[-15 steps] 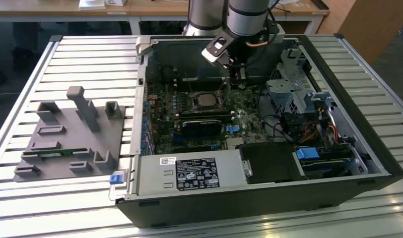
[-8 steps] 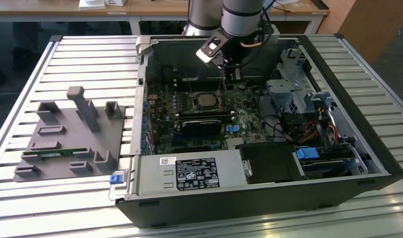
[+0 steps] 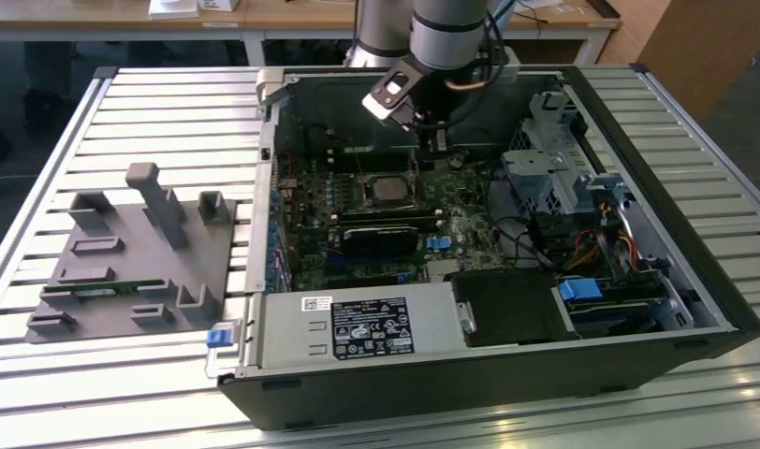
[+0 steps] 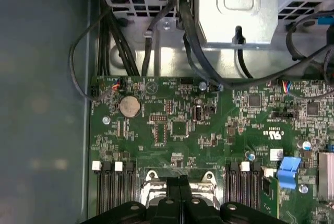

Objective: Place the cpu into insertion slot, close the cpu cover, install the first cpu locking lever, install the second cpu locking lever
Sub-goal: 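Close the cpu cover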

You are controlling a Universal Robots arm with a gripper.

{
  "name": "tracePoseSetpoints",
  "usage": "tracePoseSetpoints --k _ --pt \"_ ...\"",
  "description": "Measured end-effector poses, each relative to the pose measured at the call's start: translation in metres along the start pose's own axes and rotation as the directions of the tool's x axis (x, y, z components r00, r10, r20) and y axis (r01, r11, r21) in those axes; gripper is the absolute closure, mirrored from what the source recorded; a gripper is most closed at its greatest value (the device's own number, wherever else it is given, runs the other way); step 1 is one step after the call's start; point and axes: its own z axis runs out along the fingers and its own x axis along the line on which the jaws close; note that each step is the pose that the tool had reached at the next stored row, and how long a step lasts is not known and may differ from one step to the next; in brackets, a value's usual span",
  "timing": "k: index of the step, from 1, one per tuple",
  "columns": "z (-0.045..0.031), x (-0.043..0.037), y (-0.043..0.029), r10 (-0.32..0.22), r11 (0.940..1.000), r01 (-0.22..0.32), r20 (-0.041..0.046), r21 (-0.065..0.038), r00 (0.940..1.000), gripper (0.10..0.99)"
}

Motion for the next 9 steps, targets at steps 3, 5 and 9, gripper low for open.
tracePoseSetpoints --k 3,5,9 --pt "0.0005 0.0000 -0.0021 0.000 1.0000 0.000 -0.0001 0.000 1.0000 0.980" --pt "0.0012 0.0000 -0.0030 0.000 1.0000 0.000 -0.0003 0.000 1.0000 0.980" --pt "0.0041 -0.0001 -0.0059 0.000 1.0000 0.000 -0.0001 0.000 1.0000 0.980"
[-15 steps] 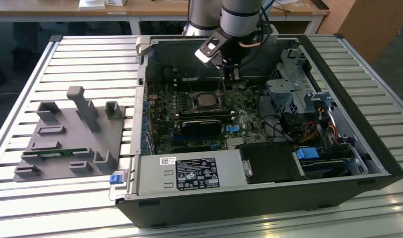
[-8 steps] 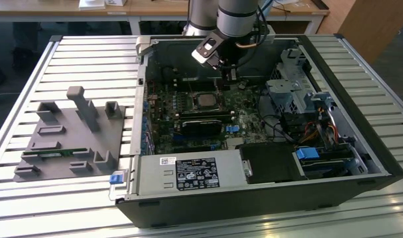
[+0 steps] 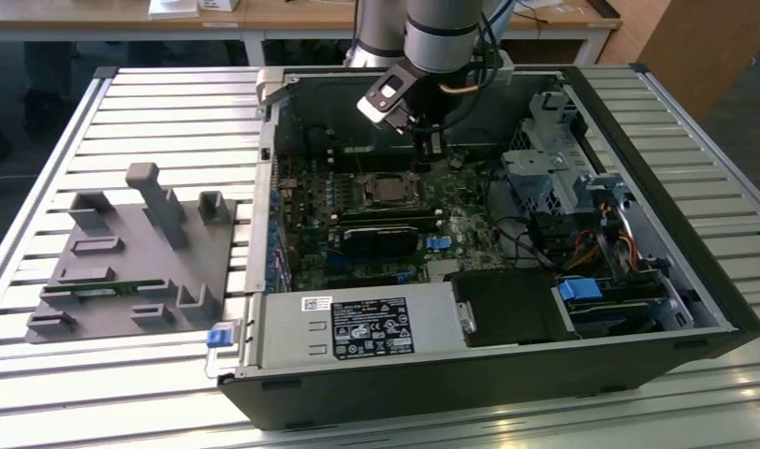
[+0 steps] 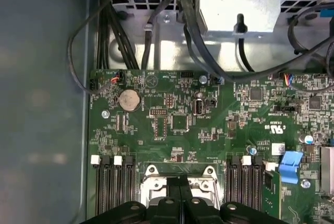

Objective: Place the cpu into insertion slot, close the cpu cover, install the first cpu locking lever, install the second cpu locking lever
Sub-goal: 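Close the cpu cover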

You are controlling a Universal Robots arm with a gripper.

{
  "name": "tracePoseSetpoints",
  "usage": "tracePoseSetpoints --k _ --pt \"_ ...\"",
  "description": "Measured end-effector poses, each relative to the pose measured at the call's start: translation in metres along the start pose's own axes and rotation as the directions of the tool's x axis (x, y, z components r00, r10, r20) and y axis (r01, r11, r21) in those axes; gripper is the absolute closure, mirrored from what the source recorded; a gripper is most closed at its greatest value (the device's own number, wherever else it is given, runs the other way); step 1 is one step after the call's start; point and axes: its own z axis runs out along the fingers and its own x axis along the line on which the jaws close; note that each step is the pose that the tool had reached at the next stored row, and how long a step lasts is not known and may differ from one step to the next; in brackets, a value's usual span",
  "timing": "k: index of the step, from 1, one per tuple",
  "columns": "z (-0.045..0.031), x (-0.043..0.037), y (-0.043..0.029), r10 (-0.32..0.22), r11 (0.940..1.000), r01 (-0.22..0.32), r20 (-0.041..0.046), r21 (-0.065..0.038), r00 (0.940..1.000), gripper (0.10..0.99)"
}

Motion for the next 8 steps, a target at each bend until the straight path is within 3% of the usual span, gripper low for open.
tracePoseSetpoints --k 8 --pt "0.0036 -0.0005 -0.0140 0.000 1.0000 0.000 0.0001 0.000 1.0000 0.980"
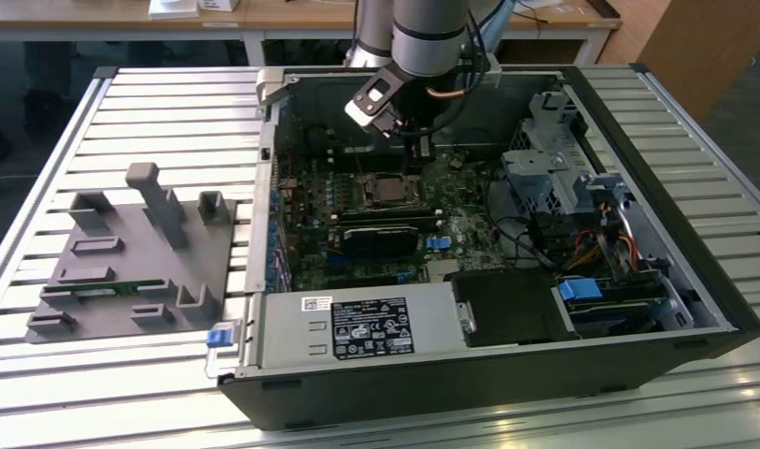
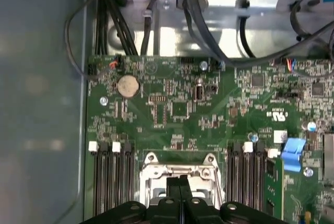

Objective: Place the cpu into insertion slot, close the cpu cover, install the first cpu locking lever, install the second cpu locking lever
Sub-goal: 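Close the cpu cover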

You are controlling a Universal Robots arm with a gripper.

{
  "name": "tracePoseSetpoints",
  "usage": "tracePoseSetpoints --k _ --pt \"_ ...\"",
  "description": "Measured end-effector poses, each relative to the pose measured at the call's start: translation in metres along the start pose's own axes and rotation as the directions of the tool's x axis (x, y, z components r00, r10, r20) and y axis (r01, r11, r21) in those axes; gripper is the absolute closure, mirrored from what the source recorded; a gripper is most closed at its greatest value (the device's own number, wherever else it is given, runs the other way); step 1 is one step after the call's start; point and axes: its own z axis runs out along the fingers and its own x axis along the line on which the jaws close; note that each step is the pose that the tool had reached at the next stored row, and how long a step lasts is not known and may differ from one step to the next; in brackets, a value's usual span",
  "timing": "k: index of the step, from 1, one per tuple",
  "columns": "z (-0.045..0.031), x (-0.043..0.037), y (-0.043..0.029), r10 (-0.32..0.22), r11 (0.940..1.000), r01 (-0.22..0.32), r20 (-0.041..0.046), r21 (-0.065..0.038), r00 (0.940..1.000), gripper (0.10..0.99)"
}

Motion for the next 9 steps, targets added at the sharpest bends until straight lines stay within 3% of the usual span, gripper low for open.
tracePoseSetpoints --k 9 --pt "0.0044 -0.0059 -0.0067 -0.001 1.0000 0.001 -0.0002 0.000 1.0000 0.980"
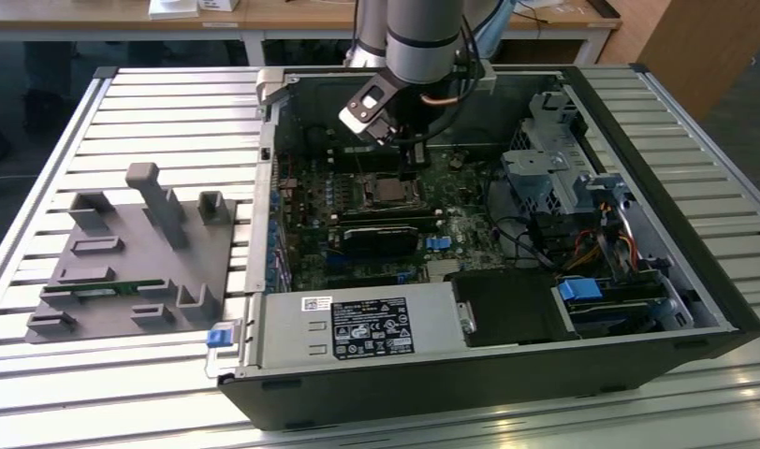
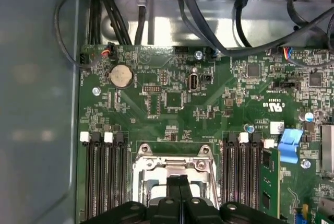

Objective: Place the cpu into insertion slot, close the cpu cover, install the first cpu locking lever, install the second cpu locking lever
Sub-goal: 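Close the cpu cover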

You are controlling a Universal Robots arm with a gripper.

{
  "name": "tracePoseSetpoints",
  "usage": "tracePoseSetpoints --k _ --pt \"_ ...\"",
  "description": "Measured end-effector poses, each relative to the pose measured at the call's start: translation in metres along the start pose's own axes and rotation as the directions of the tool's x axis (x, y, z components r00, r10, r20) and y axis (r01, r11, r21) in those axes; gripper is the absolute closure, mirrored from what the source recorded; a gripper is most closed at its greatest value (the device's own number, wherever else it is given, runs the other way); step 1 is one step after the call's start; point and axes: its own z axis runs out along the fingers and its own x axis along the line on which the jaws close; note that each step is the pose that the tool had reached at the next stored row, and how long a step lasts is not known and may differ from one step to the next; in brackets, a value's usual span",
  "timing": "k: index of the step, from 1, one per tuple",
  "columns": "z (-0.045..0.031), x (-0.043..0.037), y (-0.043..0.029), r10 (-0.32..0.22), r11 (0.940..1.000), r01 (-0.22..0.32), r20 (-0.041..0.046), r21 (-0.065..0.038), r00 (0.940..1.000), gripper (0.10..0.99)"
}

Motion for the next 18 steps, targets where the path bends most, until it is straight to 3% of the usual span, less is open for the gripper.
tracePoseSetpoints --k 18 --pt "0.0014 -0.0001 -0.0040 0.000 1.0000 0.000 0.0002 0.000 1.0000 0.980"
